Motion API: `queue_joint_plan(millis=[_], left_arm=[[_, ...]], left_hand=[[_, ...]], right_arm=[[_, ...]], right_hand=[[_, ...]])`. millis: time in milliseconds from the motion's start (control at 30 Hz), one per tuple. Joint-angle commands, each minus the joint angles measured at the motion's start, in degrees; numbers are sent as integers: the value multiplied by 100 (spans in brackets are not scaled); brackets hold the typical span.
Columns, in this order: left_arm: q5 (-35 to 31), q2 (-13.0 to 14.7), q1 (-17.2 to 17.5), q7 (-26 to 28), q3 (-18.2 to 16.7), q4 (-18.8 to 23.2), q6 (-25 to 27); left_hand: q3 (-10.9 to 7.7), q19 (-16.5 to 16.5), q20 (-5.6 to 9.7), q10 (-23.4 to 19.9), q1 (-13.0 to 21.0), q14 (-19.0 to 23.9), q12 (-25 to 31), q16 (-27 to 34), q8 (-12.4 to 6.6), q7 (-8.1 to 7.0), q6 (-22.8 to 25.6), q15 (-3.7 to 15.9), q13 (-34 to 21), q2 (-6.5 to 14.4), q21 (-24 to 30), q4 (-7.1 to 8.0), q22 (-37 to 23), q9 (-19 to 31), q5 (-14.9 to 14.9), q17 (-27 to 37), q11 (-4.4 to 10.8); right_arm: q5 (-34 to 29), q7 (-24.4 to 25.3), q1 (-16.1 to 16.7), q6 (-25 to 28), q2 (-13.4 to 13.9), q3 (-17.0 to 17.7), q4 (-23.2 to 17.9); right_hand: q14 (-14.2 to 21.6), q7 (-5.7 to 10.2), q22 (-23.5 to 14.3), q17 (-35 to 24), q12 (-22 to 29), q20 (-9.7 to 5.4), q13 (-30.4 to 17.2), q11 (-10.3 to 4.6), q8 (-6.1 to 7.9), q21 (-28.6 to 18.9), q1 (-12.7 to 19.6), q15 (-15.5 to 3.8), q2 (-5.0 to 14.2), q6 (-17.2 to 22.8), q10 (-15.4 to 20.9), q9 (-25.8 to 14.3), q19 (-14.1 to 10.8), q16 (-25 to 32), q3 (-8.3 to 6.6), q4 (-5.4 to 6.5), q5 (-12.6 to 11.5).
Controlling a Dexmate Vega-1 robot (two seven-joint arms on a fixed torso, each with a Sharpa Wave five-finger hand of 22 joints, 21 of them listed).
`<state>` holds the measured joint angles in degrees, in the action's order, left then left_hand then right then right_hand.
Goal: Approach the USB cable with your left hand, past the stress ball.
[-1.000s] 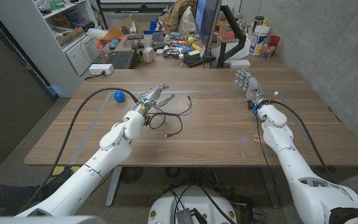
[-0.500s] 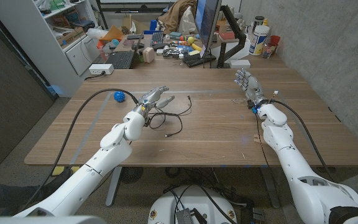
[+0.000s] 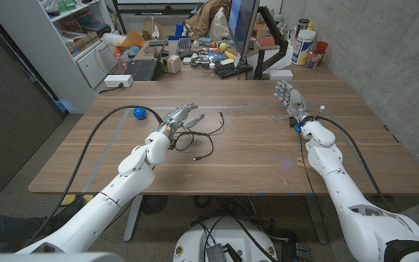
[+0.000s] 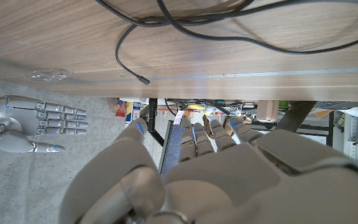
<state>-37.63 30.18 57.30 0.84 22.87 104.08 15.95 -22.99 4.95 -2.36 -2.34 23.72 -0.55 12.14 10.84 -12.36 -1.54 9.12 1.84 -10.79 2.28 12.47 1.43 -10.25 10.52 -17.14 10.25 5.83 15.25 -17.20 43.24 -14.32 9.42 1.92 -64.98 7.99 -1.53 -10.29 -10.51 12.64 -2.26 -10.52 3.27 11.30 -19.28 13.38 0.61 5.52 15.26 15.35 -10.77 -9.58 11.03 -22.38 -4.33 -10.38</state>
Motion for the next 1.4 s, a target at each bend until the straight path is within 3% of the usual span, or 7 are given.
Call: queue_joint_plan(millis=[33, 1400], left_arm=[[15, -7, 3, 32, 37, -75, 12], [-11, 18, 40, 48, 69, -56, 126]], left_hand=[[-16, 9, 9, -26, 61, 39, -3, 17, -1, -23, 70, 156, -26, -2, -32, -22, -30, 33, 8, 28, 36], [-6, 10, -12, -73, 84, 73, -10, 18, 19, -28, 119, 155, -29, 13, -44, -23, -32, 35, 32, 32, 41]], right_arm=[[-33, 22, 10, 17, 9, -11, -42], [-28, -9, 20, 12, 47, -35, -122]], right_hand=[[59, -3, -5, -11, -32, -93, -10, 11, -4, 10, -12, -18, 55, 33, 42, -19, -35, -16, -8, -13, -28], [71, 14, -8, -10, -33, -83, -11, 17, -6, 82, -18, -1, 57, 34, 53, -20, -66, -16, -9, -15, -27]])
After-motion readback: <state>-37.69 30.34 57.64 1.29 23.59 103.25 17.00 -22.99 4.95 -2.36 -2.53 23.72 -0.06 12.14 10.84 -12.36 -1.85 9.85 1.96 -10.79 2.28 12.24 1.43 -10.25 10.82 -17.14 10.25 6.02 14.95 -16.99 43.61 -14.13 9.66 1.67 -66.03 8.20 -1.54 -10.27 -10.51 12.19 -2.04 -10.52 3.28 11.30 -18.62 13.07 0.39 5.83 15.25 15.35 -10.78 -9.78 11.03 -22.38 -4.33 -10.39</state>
